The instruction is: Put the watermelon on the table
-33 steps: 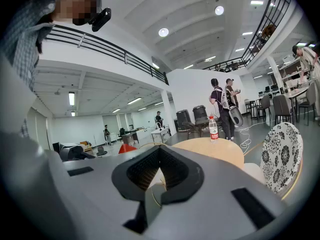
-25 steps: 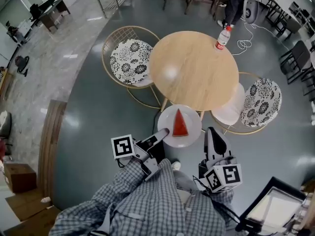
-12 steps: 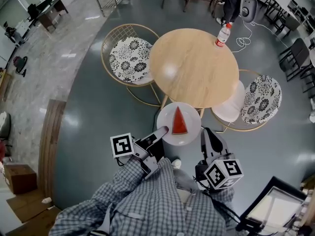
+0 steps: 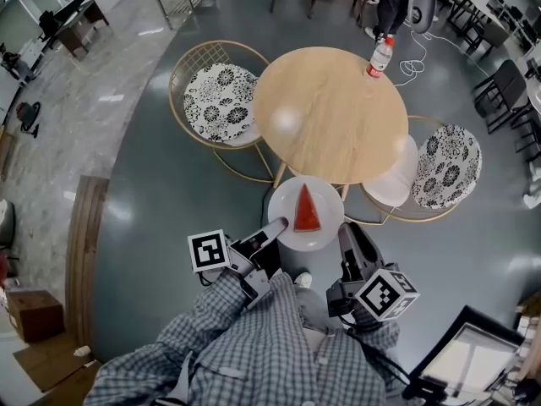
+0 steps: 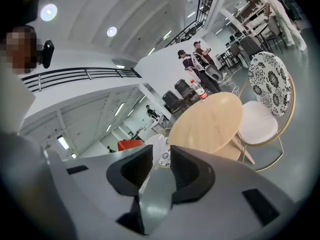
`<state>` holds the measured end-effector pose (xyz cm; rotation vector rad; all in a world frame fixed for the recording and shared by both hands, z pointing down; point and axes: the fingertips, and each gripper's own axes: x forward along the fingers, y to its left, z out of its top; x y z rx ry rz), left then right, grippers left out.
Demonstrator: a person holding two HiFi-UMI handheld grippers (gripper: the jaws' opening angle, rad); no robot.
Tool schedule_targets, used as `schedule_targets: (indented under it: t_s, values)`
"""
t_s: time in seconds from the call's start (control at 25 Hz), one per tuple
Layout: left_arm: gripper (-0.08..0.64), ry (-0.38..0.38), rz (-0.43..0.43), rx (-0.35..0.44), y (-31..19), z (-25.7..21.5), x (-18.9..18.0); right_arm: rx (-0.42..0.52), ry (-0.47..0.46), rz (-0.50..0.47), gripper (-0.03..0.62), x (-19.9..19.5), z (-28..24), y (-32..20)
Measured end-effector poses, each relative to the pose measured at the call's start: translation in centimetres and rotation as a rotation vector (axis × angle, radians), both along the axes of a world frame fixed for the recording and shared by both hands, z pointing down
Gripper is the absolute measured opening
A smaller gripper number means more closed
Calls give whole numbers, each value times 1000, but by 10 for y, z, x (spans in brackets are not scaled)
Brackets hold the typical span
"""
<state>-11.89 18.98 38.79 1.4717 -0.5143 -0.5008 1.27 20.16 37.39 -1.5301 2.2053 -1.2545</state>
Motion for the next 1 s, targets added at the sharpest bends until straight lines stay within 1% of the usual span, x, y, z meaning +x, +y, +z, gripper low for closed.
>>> schedule_targets:
  t_s: [0.12, 0.2, 0.32, 0.44, 0.6, 0.8, 1.0]
  values:
    - [38, 6, 13, 6, 0, 0, -3, -10, 5, -17, 91, -13, 2, 3]
    - [38, 12, 24, 9, 2, -2, -6, -18, 24, -20, 89, -20, 3, 5]
    - [38, 15, 34, 12, 4, -2, -9, 8, 59, -36, 89, -26, 2, 7]
    - [38, 12, 42, 24, 3, -3, -8, 22, 60, -37, 89, -25, 3, 7]
    - [38, 13, 44, 20, 4, -2, -8, 32, 33, -24, 89, -25, 4, 8]
    - [38, 24, 48, 29, 3, -5, -9, 58, 21, 5, 89, -26, -1, 8]
    - [38, 25, 66, 32, 7, -4, -9, 49, 58, 21, 89, -26, -2, 15]
